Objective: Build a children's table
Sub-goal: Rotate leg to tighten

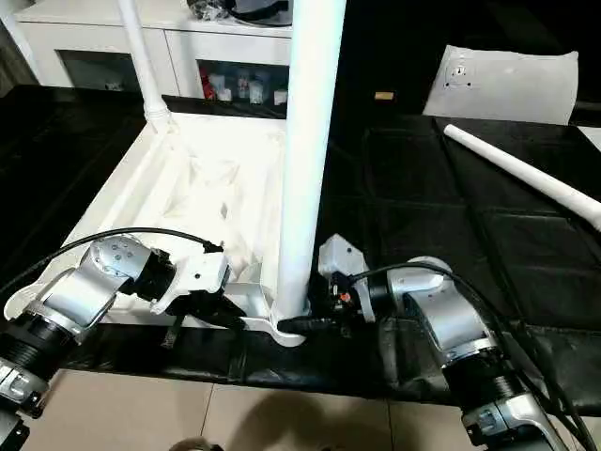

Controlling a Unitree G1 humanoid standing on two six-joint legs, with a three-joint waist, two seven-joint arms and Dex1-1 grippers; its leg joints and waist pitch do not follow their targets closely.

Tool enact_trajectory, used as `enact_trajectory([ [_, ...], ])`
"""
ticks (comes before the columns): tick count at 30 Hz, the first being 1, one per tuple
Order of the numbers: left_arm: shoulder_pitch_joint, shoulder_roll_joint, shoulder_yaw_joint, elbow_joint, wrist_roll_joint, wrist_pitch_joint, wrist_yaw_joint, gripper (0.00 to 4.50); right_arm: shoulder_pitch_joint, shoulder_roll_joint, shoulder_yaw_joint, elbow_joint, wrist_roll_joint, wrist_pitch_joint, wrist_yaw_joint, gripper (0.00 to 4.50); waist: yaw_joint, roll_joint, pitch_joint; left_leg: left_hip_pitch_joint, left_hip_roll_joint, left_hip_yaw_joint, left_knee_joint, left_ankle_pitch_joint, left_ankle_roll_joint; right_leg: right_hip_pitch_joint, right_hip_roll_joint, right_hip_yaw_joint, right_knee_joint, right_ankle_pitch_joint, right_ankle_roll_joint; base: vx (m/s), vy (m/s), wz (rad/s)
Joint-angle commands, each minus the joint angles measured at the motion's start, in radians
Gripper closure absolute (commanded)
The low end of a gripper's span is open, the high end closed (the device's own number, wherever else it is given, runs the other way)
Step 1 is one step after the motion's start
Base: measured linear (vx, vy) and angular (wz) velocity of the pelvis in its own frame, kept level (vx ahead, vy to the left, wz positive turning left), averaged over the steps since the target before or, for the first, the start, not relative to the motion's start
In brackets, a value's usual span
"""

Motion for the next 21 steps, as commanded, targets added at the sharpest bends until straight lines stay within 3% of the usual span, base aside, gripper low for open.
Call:
enact_trajectory([
  [1,-0.021,0.000,-0.029,-0.005,0.009,-0.020,-0.034,4.50,-0.010,-0.003,0.009,-0.007,-0.006,-0.023,0.012,1.33,-0.004,-0.004,-0.063,0.002,0.032,0.003,-0.058,-0.196,0.048,0.055,-0.071,0.045,-0.070,-0.278,-0.173,0.000,0.000,0.00],
  [8,-0.020,-0.004,-0.026,-0.007,0.009,-0.016,-0.030,4.50,0.001,-0.001,0.016,-0.009,-0.005,-0.021,0.009,1.92,-0.004,-0.006,-0.062,0.002,0.032,0.003,-0.059,-0.203,0.046,0.055,-0.071,0.045,-0.071,-0.302,-0.168,0.000,0.000,0.00],
  [16,-0.016,-0.029,0.016,-0.011,-0.012,0.045,0.038,4.50,0.035,0.031,0.009,-0.046,0.019,0.035,-0.033,2.02,-0.006,0.000,-0.059,0.004,0.030,0.002,-0.061,-0.231,0.036,0.054,-0.070,0.044,-0.077,-0.329,-0.163,0.000,0.000,0.00],
  [19,-0.011,-0.086,0.075,-0.018,-0.024,0.154,0.178,4.50,0.072,0.106,-0.028,-0.075,0.022,0.097,-0.192,2.02,-0.009,0.001,-0.055,0.009,0.030,0.000,-0.064,-0.269,0.021,0.051,-0.072,0.044,-0.083,-0.386,-0.154,0.000,0.000,0.00],
  [20,-0.009,-0.109,0.096,-0.021,-0.027,0.190,0.228,4.50,0.077,0.133,-0.034,-0.082,0.015,0.120,-0.246,2.04,-0.014,0.008,-0.054,0.007,0.030,-0.002,-0.068,-0.275,0.007,0.052,-0.069,0.043,-0.084,-0.403,-0.144,0.000,0.000,0.00],
  [21,-0.008,-0.112,0.098,-0.021,-0.027,0.195,0.234,4.50,0.078,0.138,-0.035,-0.082,0.013,0.123,-0.254,2.12,-0.016,0.005,-0.053,0.007,0.028,-0.004,-0.068,-0.282,0.003,0.051,-0.070,0.041,-0.085,-0.418,-0.138,0.000,0.000,0.00],
])
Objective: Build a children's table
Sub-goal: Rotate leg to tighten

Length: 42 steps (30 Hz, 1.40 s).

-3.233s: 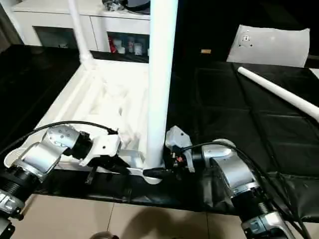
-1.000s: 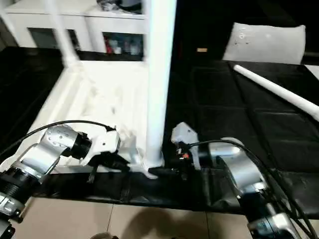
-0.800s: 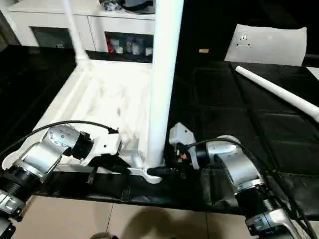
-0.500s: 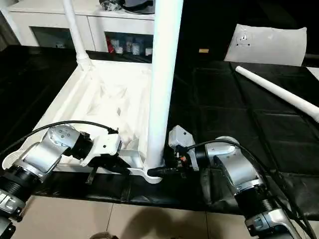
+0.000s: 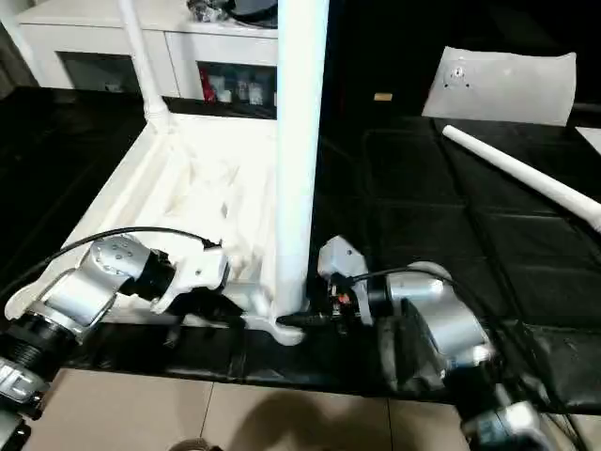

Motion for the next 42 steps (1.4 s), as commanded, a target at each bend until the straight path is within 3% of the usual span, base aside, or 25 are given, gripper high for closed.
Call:
enact_trajectory([
  [1,-0.014,-0.076,0.062,-0.032,-0.025,0.077,0.160,4.50,0.019,0.069,0.043,-0.017,-0.018,0.059,-0.114,2.25,-0.010,0.002,-0.052,0.003,0.025,-0.003,-0.072,-0.295,-0.003,0.046,-0.069,0.039,-0.090,-0.443,-0.130,0.000,0.000,0.00],
  [7,-0.025,-0.233,0.138,-0.041,0.026,0.253,0.483,4.50,-0.004,0.247,-0.018,0.035,-0.080,0.145,-0.448,2.49,-0.042,0.003,-0.052,0.001,0.016,-0.006,-0.067,-0.314,-0.002,0.040,-0.068,0.035,-0.102,-0.504,-0.102,0.000,0.000,0.00],
  [12,-0.036,-0.289,0.152,-0.055,0.053,0.285,0.587,4.50,-0.022,0.293,-0.030,0.052,-0.114,0.167,-0.556,2.51,-0.052,0.000,-0.055,-0.003,0.015,-0.005,-0.065,-0.297,0.021,0.041,-0.067,0.036,-0.106,-0.480,-0.095,0.000,0.000,0.00],
  [14,-0.041,-0.300,0.146,-0.059,0.057,0.285,0.598,4.50,-0.023,0.298,-0.031,0.055,-0.128,0.149,-0.571,1.97,-0.050,0.000,-0.056,-0.006,0.015,-0.004,-0.066,-0.276,0.029,0.042,-0.065,0.038,-0.102,-0.443,-0.102,0.000,0.000,0.00],
  [15,-0.043,-0.299,0.141,-0.059,0.060,0.276,0.594,4.50,-0.021,0.301,-0.036,0.052,-0.127,0.147,-0.571,1.97,-0.049,0.000,-0.056,-0.006,0.014,-0.003,-0.065,-0.270,0.032,0.043,-0.066,0.039,-0.102,-0.436,-0.103,0.000,0.000,0.00],
  [21,-0.034,-0.267,0.114,-0.064,0.065,0.248,0.539,4.50,-0.007,0.289,-0.056,0.022,-0.114,0.132,-0.560,1.41,-0.052,0.001,-0.054,-0.010,0.015,-0.005,-0.070,-0.264,0.034,0.046,-0.066,0.038,-0.102,-0.432,-0.099,0.000,0.000,0.00],
  [23,-0.021,-0.219,0.093,-0.069,0.057,0.204,0.468,4.50,0.016,0.246,-0.055,-0.017,-0.092,0.102,-0.496,1.23,-0.051,0.000,-0.057,-0.011,0.015,-0.004,-0.068,-0.265,0.040,0.047,-0.068,0.040,-0.104,-0.443,-0.084,0.000,0.000,0.00],
  [25,-0.016,-0.193,0.084,-0.070,0.054,0.172,0.426,4.50,0.031,0.212,-0.050,-0.041,-0.081,0.082,-0.440,0.97,-0.052,-0.001,-0.059,-0.016,0.018,-0.005,-0.069,-0.243,0.044,0.050,-0.067,0.040,-0.097,-0.399,-0.096,0.000,0.000,0.00],
  [26,-0.014,-0.180,0.080,-0.070,0.051,0.162,0.403,4.50,0.036,0.196,-0.050,-0.050,-0.078,0.079,-0.418,0.97,-0.051,0.003,-0.059,-0.014,0.019,-0.004,-0.068,-0.240,0.046,0.048,-0.066,0.041,-0.096,-0.384,-0.102,0.000,0.000,0.00],
  [27,-0.010,-0.156,0.069,-0.071,0.050,0.128,0.364,4.50,0.045,0.163,-0.046,-0.062,-0.072,0.061,-0.368,0.85,-0.051,-0.004,-0.059,-0.016,0.018,-0.002,-0.066,-0.228,0.053,0.050,-0.065,0.041,-0.094,-0.354,-0.113,0.000,0.000,0.00],
  [28,-0.006,-0.133,0.058,-0.074,0.045,0.100,0.318,4.50,0.049,0.130,-0.045,-0.069,-0.064,0.047,-0.321,0.75,-0.049,0.001,-0.060,-0.014,0.021,-0.001,-0.065,-0.220,0.058,0.049,-0.066,0.043,-0.090,-0.321,-0.133,0.000,0.000,0.00],
  [31,0.007,-0.092,0.037,-0.085,0.019,0.047,0.220,4.50,0.052,0.069,-0.047,-0.080,-0.045,0.030,-0.229,0.52,-0.045,0.002,-0.060,-0.014,0.023,0.000,-0.065,-0.206,0.062,0.051,-0.066,0.043,-0.083,-0.283,-0.157,0.000,0.000,0.00],
  [37,0.009,-0.010,-0.014,-0.079,0.009,-0.041,0.070,4.50,0.030,-0.019,-0.047,-0.072,-0.014,-0.001,-0.081,0.03,-0.032,0.003,-0.059,-0.006,0.028,0.002,-0.066,-0.227,0.057,0.048,-0.068,0.045,-0.082,-0.285,-0.176,0.000,0.000,0.00],
  [38,0.007,0.006,-0.021,-0.073,0.007,-0.061,0.037,4.50,0.023,-0.039,-0.042,-0.070,-0.005,-0.004,-0.042,0.03,-0.028,0.008,-0.059,-0.004,0.028,0.000,-0.066,-0.230,0.056,0.049,-0.069,0.045,-0.081,-0.282,-0.179,0.000,0.000,0.00],
  [42,-0.002,0.043,-0.035,-0.063,-0.004,-0.100,-0.059,4.50,-0.003,-0.088,-0.019,-0.053,0.013,-0.010,0.059,0.03,-0.013,0.001,-0.058,-0.002,0.030,0.004,-0.066,-0.231,0.050,0.049,-0.070,0.045,-0.080,-0.288,-0.178,0.000,0.000,0.00],
])
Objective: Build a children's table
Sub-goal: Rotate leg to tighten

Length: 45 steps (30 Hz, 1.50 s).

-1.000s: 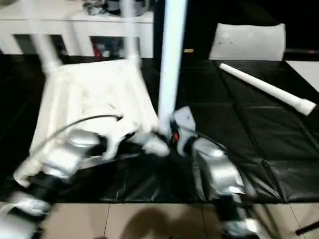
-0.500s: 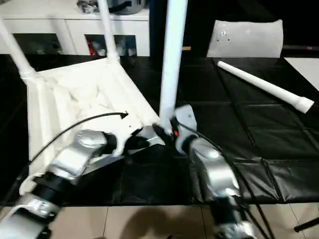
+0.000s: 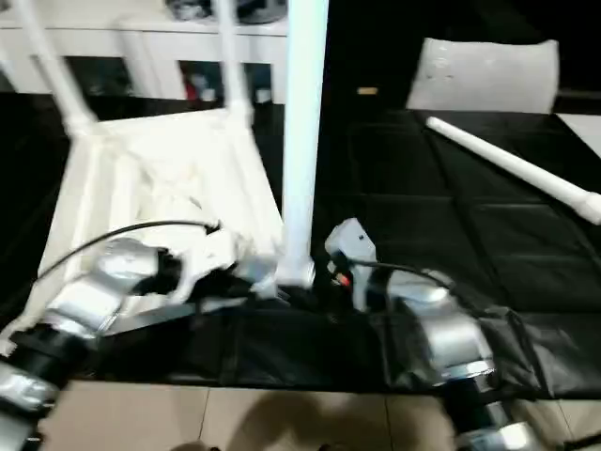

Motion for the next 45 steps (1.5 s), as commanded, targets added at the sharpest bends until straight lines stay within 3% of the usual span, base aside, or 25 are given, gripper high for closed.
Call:
enact_trajectory([
  [1,-0.030,0.011,-0.049,-0.021,-0.015,-0.054,-0.107,4.50,-0.037,-0.025,0.031,0.011,0.009,-0.020,0.079,0.03,0.000,-0.004,-0.059,0.004,0.030,0.002,-0.060,-0.224,0.051,0.057,-0.071,0.046,-0.074,-0.297,-0.172,0.000,0.000,0.00],
  [6,-0.043,0.033,-0.083,-0.019,-0.023,-0.088,-0.184,4.50,-0.073,-0.042,0.094,0.055,-0.037,-0.079,0.136,0.03,0.012,-0.003,-0.059,0.007,0.033,0.005,-0.059,-0.214,0.047,0.052,-0.072,0.048,-0.073,-0.292,-0.173,0.000,0.000,0.00],
  [7,-0.043,0.033,-0.083,-0.019,-0.023,-0.088,-0.184,4.50,-0.073,-0.042,0.094,0.055,-0.037,-0.079,0.136,0.03,0.015,-0.008,-0.059,0.007,0.033,0.005,-0.060,-0.210,0.045,0.052,-0.072,0.048,-0.071,-0.291,-0.176,0.000,0.000,0.00],
  [12,-0.041,0.034,-0.094,-0.025,-0.021,-0.099,-0.213,4.50,-0.085,-0.045,0.118,0.081,-0.054,-0.113,0.163,0.03,0.022,-0.008,-0.060,0.005,0.033,0.005,-0.059,-0.205,0.044,0.054,-0.073,0.047,-0.068,-0.275,-0.176,0.000,0.000,0.00],
  [24,-0.061,0.026,-0.095,0.026,-0.003,-0.134,-0.197,4.50,-0.071,-0.068,0.160,0.073,-0.042,-0.134,0.236,0.97,0.025,-0.008,-0.059,0.005,0.032,0.005,-0.058,-0.217,0.044,0.055,-0.071,0.045,-0.072,-0.313,-0.160,0.000,0.000,0.00],
  [25,-0.060,0.025,-0.095,0.026,-0.003,-0.134,-0.198,4.50,-0.068,-0.069,0.162,0.073,-0.043,-0.135,0.241,1.22,0.025,-0.007,-0.060,0.006,0.033,0.004,-0.058,-0.222,0.041,0.055,-0.071,0.046,-0.072,-0.310,-0.162,0.000,0.000,0.00],
  [32,-0.066,0.021,-0.096,0.037,-0.002,-0.142,-0.196,4.50,-0.063,-0.063,0.166,0.084,-0.048,-0.128,0.233,1.72,0.026,-0.010,-0.062,0.005,0.033,0.005,-0.056,-0.206,0.046,0.056,-0.071,0.046,-0.068,-0.274,-0.175,0.000,0.000,0.00],
  [38,-0.067,0.015,-0.087,0.044,-0.003,-0.133,-0.178,4.50,-0.059,-0.052,0.166,0.082,-0.028,-0.100,0.230,1.82,0.026,-0.011,-0.059,0.007,0.032,0.005,-0.058,-0.220,0.043,0.055,-0.072,0.046,-0.072,-0.326,-0.159,0.000,0.000,0.00],
  [41,-0.065,-0.013,-0.059,0.046,-0.001,-0.071,-0.097,4.50,-0.033,-0.018,0.156,0.065,-0.008,-0.064,0.185,1.84,0.027,-0.010,-0.057,0.008,0.032,0.005,-0.059,-0.228,0.041,0.054,-0.073,0.047,-0.074,-0.337,-0.160,0.000,0.000,0.00],
  [43,-0.067,-0.077,-0.001,0.035,-0.026,0.037,0.026,4.50,-0.008,0.042,0.142,0.062,-0.021,-0.035,0.069,1.84,0.023,-0.009,-0.054,0.012,0.032,0.005,-0.061,-0.254,0.027,0.052,-0.073,0.046,-0.079,-0.382,-0.152,0.000,0.000,0.00],
  [45,-0.068,-0.126,0.033,0.022,-0.043,0.112,0.106,4.50,0.001,0.089,0.131,0.072,-0.046,-0.025,-0.029,1.84,0.017,-0.010,-0.052,0.008,0.028,0.002,-0.064,-0.264,0.013,0.054,-0.073,0.043,-0.083,-0.432,-0.129,0.000,0.000,0.00],
])
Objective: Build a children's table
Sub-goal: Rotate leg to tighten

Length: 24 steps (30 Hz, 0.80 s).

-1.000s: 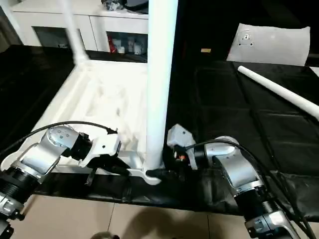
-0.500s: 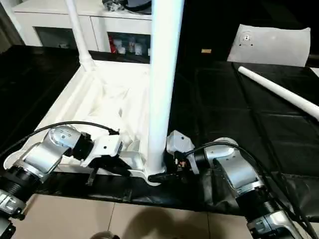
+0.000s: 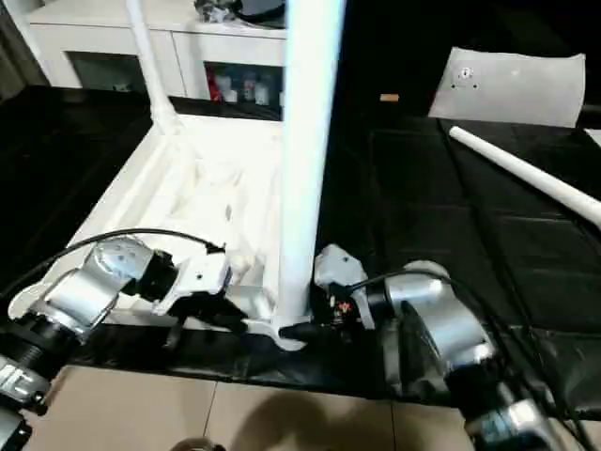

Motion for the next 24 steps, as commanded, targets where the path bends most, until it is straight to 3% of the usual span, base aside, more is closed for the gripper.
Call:
enact_trajectory([
  [1,-0.035,-0.101,0.067,-0.025,-0.037,0.083,0.180,4.50,0.013,0.088,0.058,0.001,-0.013,0.034,-0.095,1.85,-0.017,-0.006,-0.052,0.005,0.023,-0.004,-0.069,-0.291,0.007,0.043,-0.073,0.037,-0.094,-0.489,-0.113,0.000,0.000,0.00],
  [2,-0.041,-0.132,0.085,-0.019,-0.039,0.120,0.234,4.50,0.008,0.121,0.046,0.017,-0.024,0.054,-0.159,1.85,-0.023,-0.001,-0.050,0.002,0.022,-0.005,-0.070,-0.296,0.004,0.043,-0.071,0.037,-0.095,-0.496,-0.109,0.000,0.000,0.00],
  [4,-0.054,-0.190,0.119,0.003,-0.028,0.172,0.353,4.50,-0.003,0.188,0.018,0.039,-0.030,0.102,-0.273,1.85,-0.041,-0.009,-0.049,-0.004,0.018,-0.007,-0.069,-0.304,0.001,0.045,-0.067,0.032,-0.099,-0.514,-0.096,0.000,0.000,0.00],
  [6,-0.061,-0.216,0.135,0.017,-0.019,0.190,0.414,4.50,-0.008,0.216,0.005,0.042,-0.031,0.125,-0.316,1.85,-0.056,-0.008,-0.051,-0.001,0.015,-0.009,-0.065,-0.321,0.005,0.042,-0.068,0.029,-0.105,-0.540,-0.089,0.000,0.000,0.00],
  [10,-0.078,-0.280,0.169,0.033,0.015,0.228,0.557,4.50,-0.038,0.309,-0.024,0.060,-0.072,0.184,-0.491,1.85,-0.069,-0.006,-0.053,-0.004,0.012,-0.007,-0.063,-0.296,0.026,0.039,-0.067,0.032,-0.108,-0.514,-0.090,0.000,0.000,0.00],
  [11,-0.080,-0.288,0.167,0.032,0.024,0.229,0.569,4.50,-0.044,0.325,-0.028,0.057,-0.078,0.200,-0.517,1.50,-0.070,-0.006,-0.055,-0.004,0.013,-0.008,-0.064,-0.292,0.028,0.040,-0.066,0.032,-0.106,-0.499,-0.092,0.000,0.000,0.00],
  [18,-0.067,-0.263,0.116,0.003,0.059,0.208,0.533,4.50,-0.029,0.330,-0.042,0.034,-0.078,0.160,-0.527,0.71,-0.064,-0.007,-0.058,-0.008,0.018,-0.004,-0.066,-0.239,0.045,0.046,-0.067,0.040,-0.093,-0.370,-0.129,0.000,0.000,0.00],
  [21,-0.057,-0.234,0.097,-0.007,0.061,0.185,0.494,4.50,-0.018,0.312,-0.053,0.009,-0.069,0.142,-0.505,0.53,-0.062,-0.005,-0.058,-0.010,0.018,-0.004,-0.066,-0.231,0.045,0.048,-0.069,0.041,-0.095,-0.377,-0.126,0.000,0.000,0.00],
  [24,-0.038,-0.178,0.071,-0.022,0.057,0.129,0.395,4.50,0.003,0.248,-0.060,-0.044,-0.043,0.112,-0.412,0.15,-0.059,-0.003,-0.062,-0.013,0.020,-0.005,-0.066,-0.201,0.048,0.052,-0.069,0.042,-0.087,-0.320,-0.133,0.000,0.000,0.00],
])
